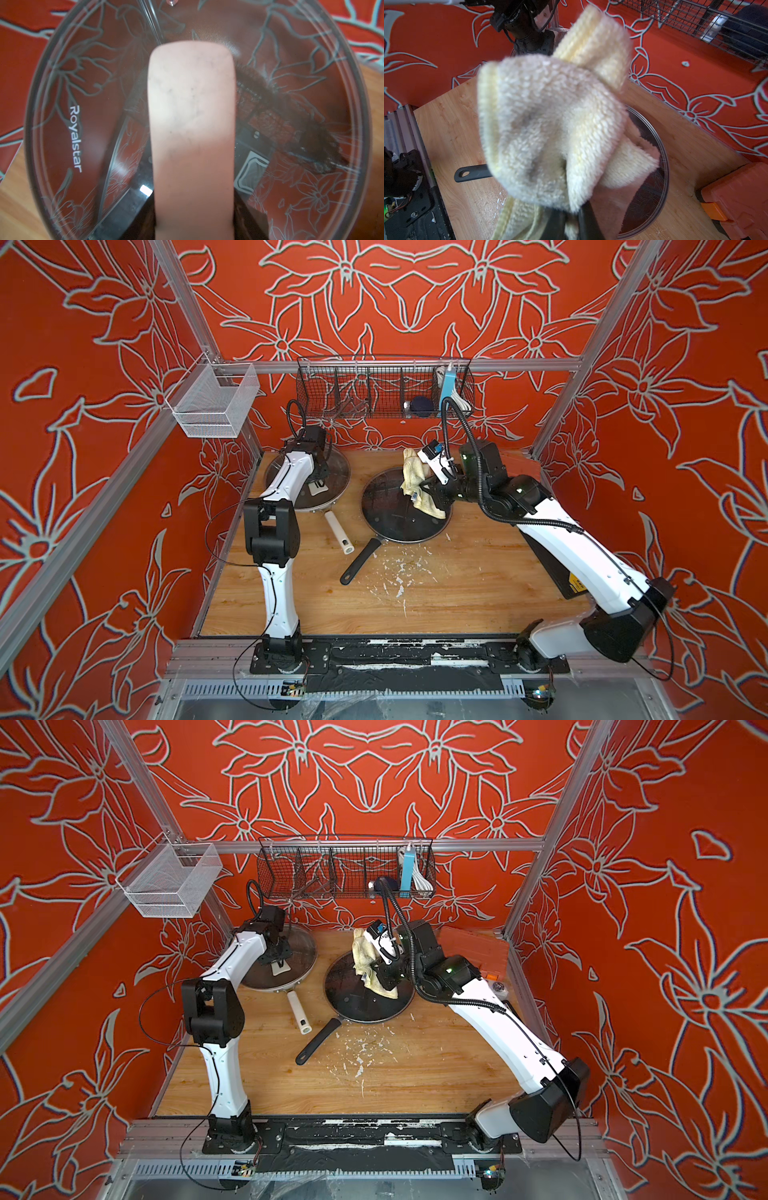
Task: Wipe the pot lid with a cloth
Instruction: Move the cooking pot to the center of the board.
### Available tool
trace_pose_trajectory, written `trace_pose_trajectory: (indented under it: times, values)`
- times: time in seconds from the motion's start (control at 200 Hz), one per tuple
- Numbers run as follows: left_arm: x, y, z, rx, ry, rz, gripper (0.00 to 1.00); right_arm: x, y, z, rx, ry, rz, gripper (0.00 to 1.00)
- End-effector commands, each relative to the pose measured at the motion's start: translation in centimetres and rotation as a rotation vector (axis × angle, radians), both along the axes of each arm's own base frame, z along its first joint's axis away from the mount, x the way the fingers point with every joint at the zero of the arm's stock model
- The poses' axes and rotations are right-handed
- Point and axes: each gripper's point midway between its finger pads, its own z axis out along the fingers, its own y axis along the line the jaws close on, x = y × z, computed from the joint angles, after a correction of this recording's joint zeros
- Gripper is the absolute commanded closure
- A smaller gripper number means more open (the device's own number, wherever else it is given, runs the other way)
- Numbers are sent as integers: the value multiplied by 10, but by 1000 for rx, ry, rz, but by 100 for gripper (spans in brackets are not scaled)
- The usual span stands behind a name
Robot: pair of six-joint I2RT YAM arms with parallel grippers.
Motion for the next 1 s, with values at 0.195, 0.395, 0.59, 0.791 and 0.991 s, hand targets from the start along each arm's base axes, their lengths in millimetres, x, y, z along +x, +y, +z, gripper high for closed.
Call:
trace_pose_trajectory:
  times: [0.195, 0.395, 0.59, 0.791, 0.991]
  values:
    - [-58, -3, 11, -11, 123, -54, 56, 5, 12, 14, 34, -26, 21, 100]
    - [-45, 7, 23, 37, 76, -25, 35, 5, 12, 12, 26, -30, 31, 100]
    - [-27, 15, 24, 56, 41, 40, 23, 5, 13, 10, 23, -34, 41, 100]
    - [-18, 13, 10, 44, 82, 36, 29, 4, 11, 10, 16, -42, 42, 100]
    - [-23, 8, 1, 10, 105, 38, 37, 3, 9, 10, 16, -45, 31, 100]
